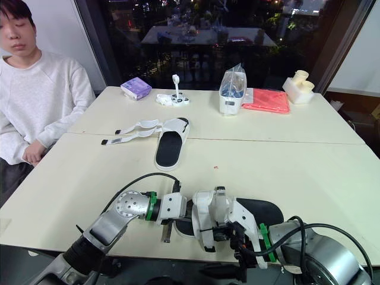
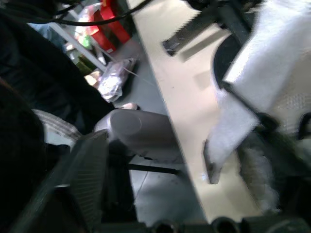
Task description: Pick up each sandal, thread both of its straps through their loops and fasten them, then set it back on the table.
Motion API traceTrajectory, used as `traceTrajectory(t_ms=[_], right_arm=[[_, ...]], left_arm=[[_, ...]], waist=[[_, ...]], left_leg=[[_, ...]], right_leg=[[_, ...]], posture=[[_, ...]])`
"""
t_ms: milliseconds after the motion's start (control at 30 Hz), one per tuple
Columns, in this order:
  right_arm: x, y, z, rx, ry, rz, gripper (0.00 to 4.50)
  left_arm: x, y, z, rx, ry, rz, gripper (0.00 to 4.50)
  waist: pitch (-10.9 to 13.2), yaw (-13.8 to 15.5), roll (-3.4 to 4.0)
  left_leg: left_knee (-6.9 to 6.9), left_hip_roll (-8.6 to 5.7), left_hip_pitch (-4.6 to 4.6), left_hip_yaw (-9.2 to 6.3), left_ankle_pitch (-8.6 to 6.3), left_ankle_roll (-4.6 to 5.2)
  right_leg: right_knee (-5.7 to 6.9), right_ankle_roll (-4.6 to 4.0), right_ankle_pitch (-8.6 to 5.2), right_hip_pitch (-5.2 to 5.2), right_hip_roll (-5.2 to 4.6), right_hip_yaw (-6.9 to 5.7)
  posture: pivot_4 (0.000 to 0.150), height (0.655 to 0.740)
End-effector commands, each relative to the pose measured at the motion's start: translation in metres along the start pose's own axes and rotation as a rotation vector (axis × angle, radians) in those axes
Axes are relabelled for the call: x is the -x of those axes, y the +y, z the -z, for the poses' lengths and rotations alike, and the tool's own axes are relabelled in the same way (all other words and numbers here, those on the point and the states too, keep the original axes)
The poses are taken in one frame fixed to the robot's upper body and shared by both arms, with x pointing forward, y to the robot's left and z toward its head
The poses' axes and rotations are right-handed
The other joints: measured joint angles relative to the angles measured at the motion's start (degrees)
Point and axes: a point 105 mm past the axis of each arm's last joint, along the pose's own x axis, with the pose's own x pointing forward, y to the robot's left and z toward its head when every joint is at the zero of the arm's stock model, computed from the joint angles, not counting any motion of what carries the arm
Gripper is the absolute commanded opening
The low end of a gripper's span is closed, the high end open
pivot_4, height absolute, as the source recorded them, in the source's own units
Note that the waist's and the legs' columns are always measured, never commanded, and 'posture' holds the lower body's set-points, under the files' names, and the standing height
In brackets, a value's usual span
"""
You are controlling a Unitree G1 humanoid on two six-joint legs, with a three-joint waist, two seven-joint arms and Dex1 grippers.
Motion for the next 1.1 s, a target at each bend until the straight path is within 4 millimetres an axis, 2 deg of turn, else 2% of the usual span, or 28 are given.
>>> traceTrajectory(t_ms=[33, 167, 300, 433, 500, 700, 867, 1033, 1100], right_arm=[[-0.002, -0.001, -0.005, 0.008, -0.013, 0.004, 2.05], [-0.003, 0.001, -0.001, -0.013, 0.005, -0.004, 0.04], [0.000, 0.003, 0.012, -0.055, 0.064, -0.015, 0.04], [0.004, 0.035, 0.031, -0.025, 0.178, -0.195, 0.04], [0.006, 0.044, 0.036, 0.000, 0.208, -0.254, 0.04], [0.012, 0.062, 0.034, 0.072, 0.235, -0.364, 0.04], [0.024, 0.059, 0.011, 0.171, 0.216, -0.347, 0.04], [0.041, 0.047, -0.035, 0.253, 0.132, -0.282, 0.04], [0.049, 0.037, -0.059, 0.285, 0.088, -0.246, 0.04]], left_arm=[[-0.005, -0.023, 0.028, 0.101, 0.093, 0.074, 0.00], [-0.005, -0.026, 0.028, 0.109, 0.091, 0.073, 0.00], [-0.006, -0.030, 0.027, 0.109, 0.090, 0.075, 0.00], [-0.005, -0.038, 0.026, 0.102, 0.092, 0.097, 0.00], [-0.004, -0.042, 0.026, 0.103, 0.096, 0.107, 0.00], [0.001, -0.056, 0.033, 0.086, 0.145, 0.151, 0.00], [0.002, -0.067, 0.044, 0.039, 0.196, 0.197, 0.00], [-0.005, -0.071, 0.052, -0.014, 0.210, 0.232, 0.00], [-0.009, -0.072, 0.054, -0.030, 0.208, 0.250, 0.00]], waist=[[0.0, 0.0, 0.01], [0.0, 0.0, 0.02], [0.0, 0.0, 0.02], [0.0, 0.1, 0.04], [0.0, 0.1, -0.07], [0.0, 0.0, 0.04], [0.0, 0.0, 0.04], [0.0, 0.0, 0.06], [0.0, 0.1, 0.07]], left_leg=[[0.00, 0.00, 0.00, 0.00, 0.00, 0.00], [-0.01, 0.00, -0.03, 0.00, 0.16, -0.33], [-0.01, 0.00, -0.03, 0.01, 0.13, -0.36], [-0.02, -0.02, -0.04, 0.01, 0.07, -0.34], [-0.01, -0.01, -0.04, 0.00, -0.02, -0.29], [0.00, -0.02, -0.02, 0.02, -0.02, -0.30], [-0.01, -0.01, -0.01, 0.01, -0.11, -0.45], [0.00, -0.01, 0.09, 0.00, -0.13, -0.44], [0.00, -0.01, 0.10, -0.02, -0.23, -0.29]], right_leg=[[0.00, 0.00, 0.00, -0.01, 0.00, 0.00], [0.00, 0.01, 0.00, -0.02, 0.00, -0.02], [-0.01, 0.02, -0.01, -0.02, 0.00, -0.03], [-0.01, 0.09, -0.06, -0.02, -0.01, -0.03], [-0.01, 0.21, -0.15, -0.01, 0.00, -0.03], [-0.05, 0.27, -0.20, 0.02, -0.01, -0.08], [-0.06, 0.28, -0.22, 0.04, -0.01, -0.08], [-0.07, 0.26, -0.20, 0.16, -0.02, -0.08], [-0.07, 0.25, -0.20, 0.18, -0.03, -0.09]], posture=[[0.150, 0.7400], [0.150, 0.7400], [0.150, 0.7400], [0.150, 0.7400], [0.150, 0.7400], [0.150, 0.7400], [0.150, 0.7400], [0.150, 0.7400], [0.150, 0.7400]])
